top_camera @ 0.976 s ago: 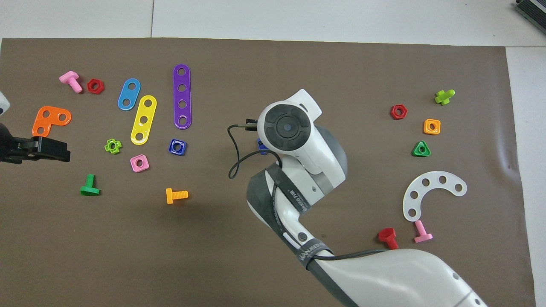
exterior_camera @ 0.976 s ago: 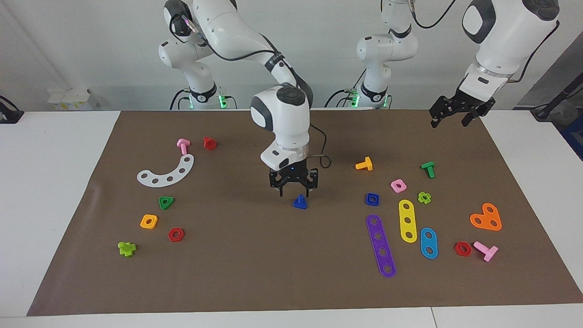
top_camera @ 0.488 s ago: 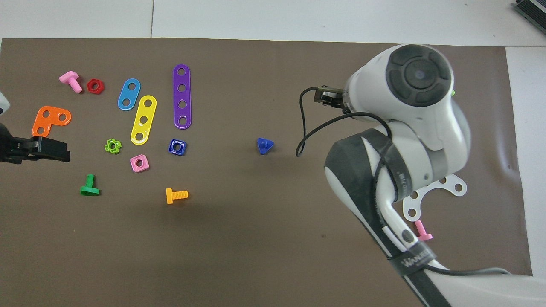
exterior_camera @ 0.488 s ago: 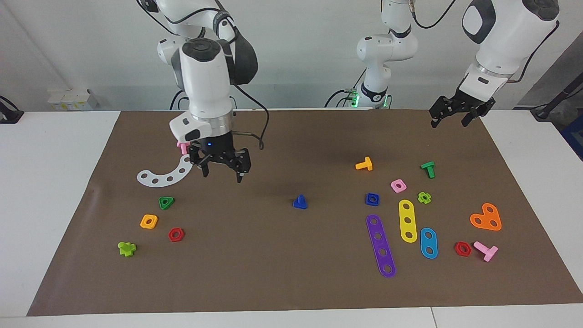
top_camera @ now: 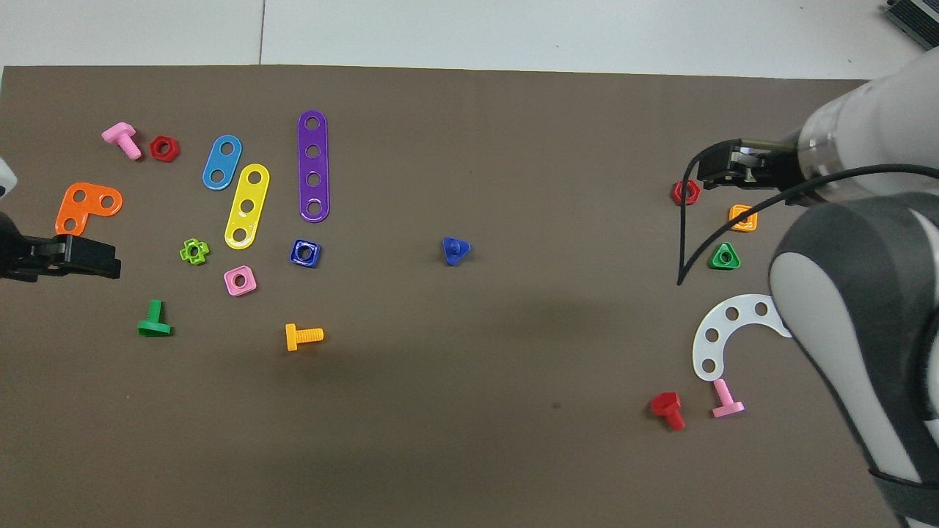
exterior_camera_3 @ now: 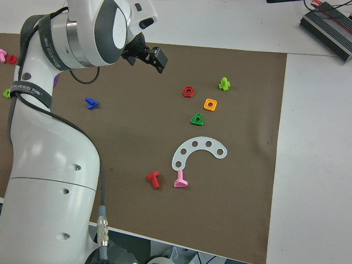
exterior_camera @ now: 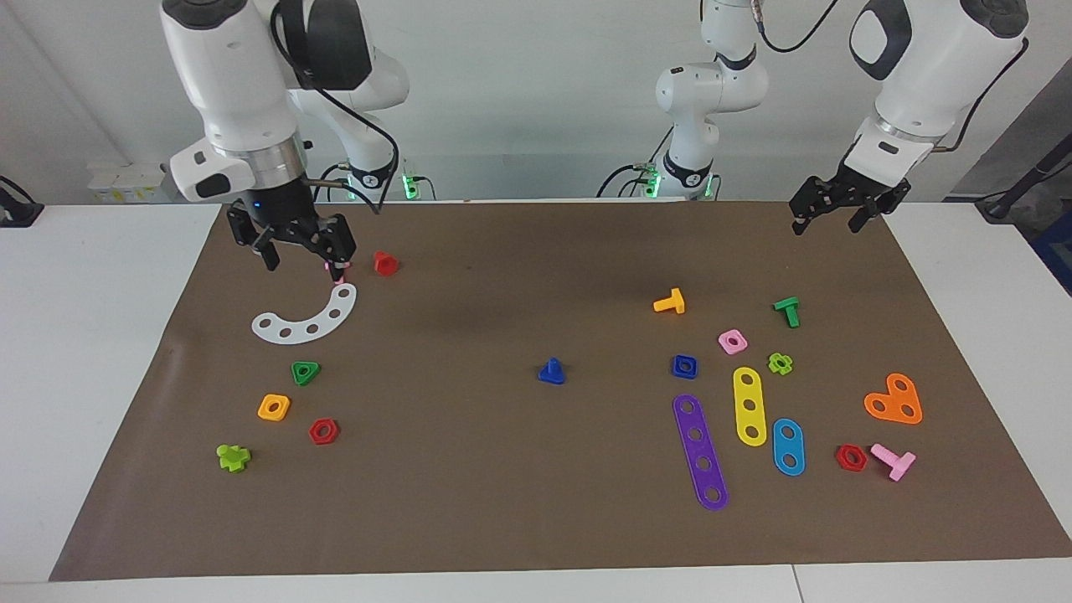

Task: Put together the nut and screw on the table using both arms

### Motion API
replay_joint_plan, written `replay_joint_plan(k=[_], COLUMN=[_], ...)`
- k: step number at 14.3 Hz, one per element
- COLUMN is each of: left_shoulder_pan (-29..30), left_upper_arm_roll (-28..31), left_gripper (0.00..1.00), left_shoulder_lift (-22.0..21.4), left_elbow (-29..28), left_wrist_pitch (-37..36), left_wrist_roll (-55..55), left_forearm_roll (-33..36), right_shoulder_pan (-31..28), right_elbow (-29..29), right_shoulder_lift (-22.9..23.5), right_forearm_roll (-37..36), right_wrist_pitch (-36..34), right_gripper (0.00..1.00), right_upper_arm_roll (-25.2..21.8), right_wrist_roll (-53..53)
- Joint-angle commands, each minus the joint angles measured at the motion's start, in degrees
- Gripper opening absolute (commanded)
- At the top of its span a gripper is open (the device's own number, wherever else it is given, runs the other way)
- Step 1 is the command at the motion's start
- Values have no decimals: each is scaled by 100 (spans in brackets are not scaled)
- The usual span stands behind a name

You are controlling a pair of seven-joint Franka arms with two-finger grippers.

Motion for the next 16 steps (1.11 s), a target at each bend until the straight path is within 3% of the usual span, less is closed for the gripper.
replay_joint_plan(k=[1,4,6,16], left_shoulder_pan=[32,6,-38,-442], left_upper_arm_roll=[-7,-16,-25,-86], left_gripper=[100,100,100,100], left_shoulder_lift=[-182,-182,-190,2], left_elbow=[-201,-201,-219,-210], left_wrist_pitch=[96,96,52,649], left_wrist_roll=[-33,-51,-59,178], left_forearm_roll=[-23,-23,-23,-93], right_shoulder_pan=[-366,-498,-603,-656], right_elbow=[-115,-71,-149,-317], right_shoulder_lift=[-378,-573,-564,-582], right_forearm_roll=[150,54,54,142], right_wrist_pitch=[-440,-749,-601,-556], right_gripper=[100,100,100,100], right_upper_arm_roll=[63,54,2,1], right_wrist_roll=[-423,-738,-1099,-995])
